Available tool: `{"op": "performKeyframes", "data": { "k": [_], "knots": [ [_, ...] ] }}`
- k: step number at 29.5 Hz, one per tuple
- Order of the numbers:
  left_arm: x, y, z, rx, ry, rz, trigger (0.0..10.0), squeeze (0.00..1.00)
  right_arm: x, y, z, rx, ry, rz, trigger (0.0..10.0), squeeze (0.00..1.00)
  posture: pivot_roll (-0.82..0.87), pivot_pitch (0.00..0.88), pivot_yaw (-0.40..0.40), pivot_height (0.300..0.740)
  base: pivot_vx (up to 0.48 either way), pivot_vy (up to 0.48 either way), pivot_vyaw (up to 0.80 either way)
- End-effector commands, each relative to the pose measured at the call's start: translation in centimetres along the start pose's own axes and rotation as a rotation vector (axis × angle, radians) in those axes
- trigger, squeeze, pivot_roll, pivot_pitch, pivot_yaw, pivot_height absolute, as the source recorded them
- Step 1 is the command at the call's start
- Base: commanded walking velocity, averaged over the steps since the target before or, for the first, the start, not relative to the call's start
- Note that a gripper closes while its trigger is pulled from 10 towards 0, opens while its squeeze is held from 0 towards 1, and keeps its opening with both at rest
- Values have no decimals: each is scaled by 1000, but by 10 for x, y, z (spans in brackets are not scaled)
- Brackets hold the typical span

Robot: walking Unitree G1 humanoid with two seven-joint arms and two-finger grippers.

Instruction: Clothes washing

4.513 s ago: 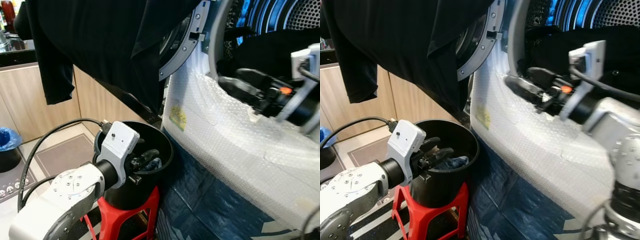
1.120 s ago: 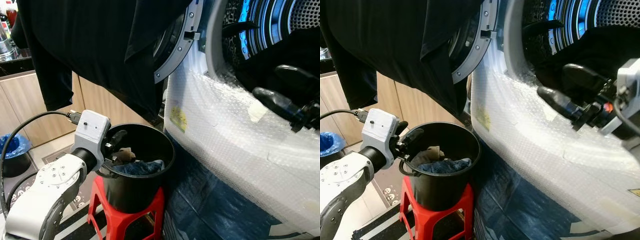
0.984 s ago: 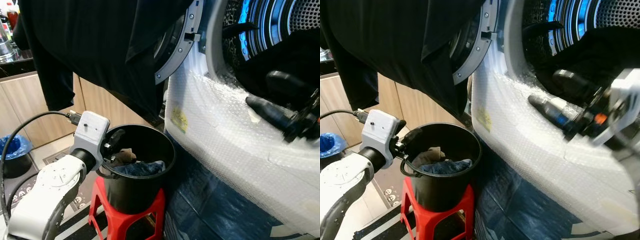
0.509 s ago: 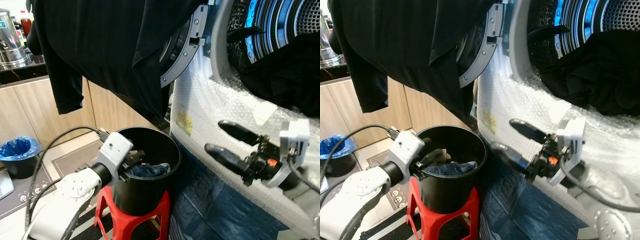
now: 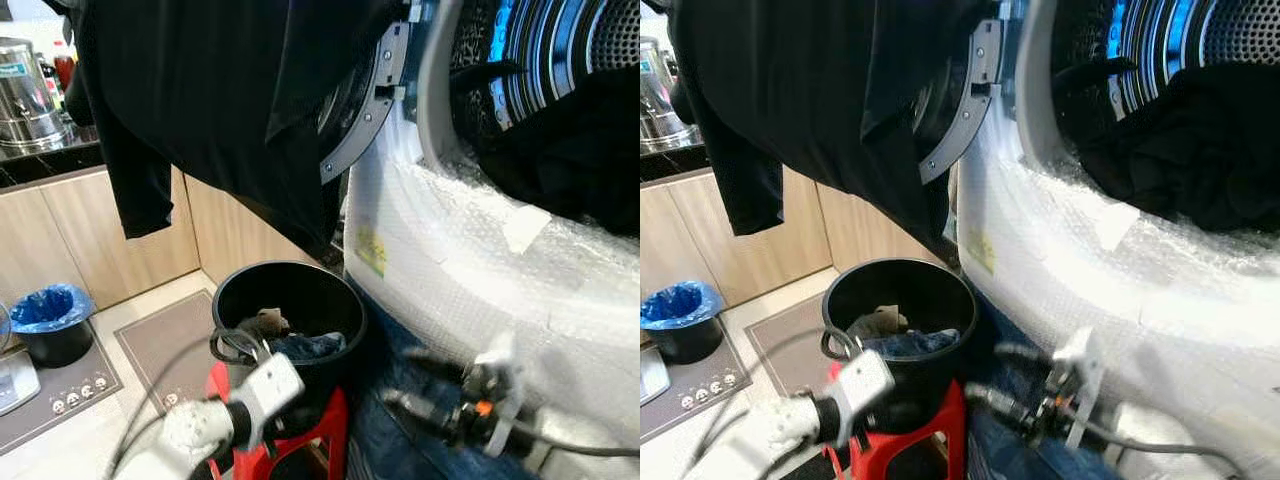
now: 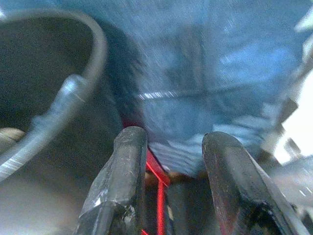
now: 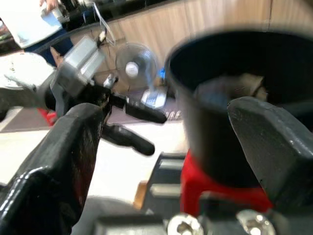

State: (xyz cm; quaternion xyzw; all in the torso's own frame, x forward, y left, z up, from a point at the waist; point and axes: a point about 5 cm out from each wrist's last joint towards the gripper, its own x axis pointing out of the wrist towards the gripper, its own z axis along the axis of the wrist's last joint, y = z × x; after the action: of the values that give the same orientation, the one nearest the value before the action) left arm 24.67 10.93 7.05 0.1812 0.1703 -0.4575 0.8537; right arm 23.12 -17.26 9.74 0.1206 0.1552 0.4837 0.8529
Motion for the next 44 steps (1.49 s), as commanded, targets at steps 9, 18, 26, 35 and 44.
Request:
{"op": "performKeyframes", "data": {
  "k": [9, 18, 26, 35, 44],
  "knots": [
    [28, -12, -53, -80, 155, -34, 10000, 0, 7, -37, -72, 102, 124, -308, 10000, 0, -16, 0, -16, 740, 0, 0, 0],
    [34, -31, -110, -146, 382, 42, 10000, 0, 1, -52, -122, 200, 237, -593, 10000, 0, -37, 0, 8, 740, 0, 0, 0],
    [31, -36, -129, -238, 449, 191, 10000, 0, -7, -49, -154, 229, 357, -785, 10000, 0, -37, 0, 10, 740, 0, 0, 0],
    [18, -41, -149, -319, 529, 377, 10000, 0, -23, -31, -189, 274, 510, -967, 10000, 0, -12, 0, 0, 740, 0, 0, 0],
    [-7, -58, -178, -388, 674, 506, 10000, 0, -24, -15, -209, 323, 611, -1040, 10000, 0, 7, 0, -5, 740, 0, 0, 0]
  ]
}}
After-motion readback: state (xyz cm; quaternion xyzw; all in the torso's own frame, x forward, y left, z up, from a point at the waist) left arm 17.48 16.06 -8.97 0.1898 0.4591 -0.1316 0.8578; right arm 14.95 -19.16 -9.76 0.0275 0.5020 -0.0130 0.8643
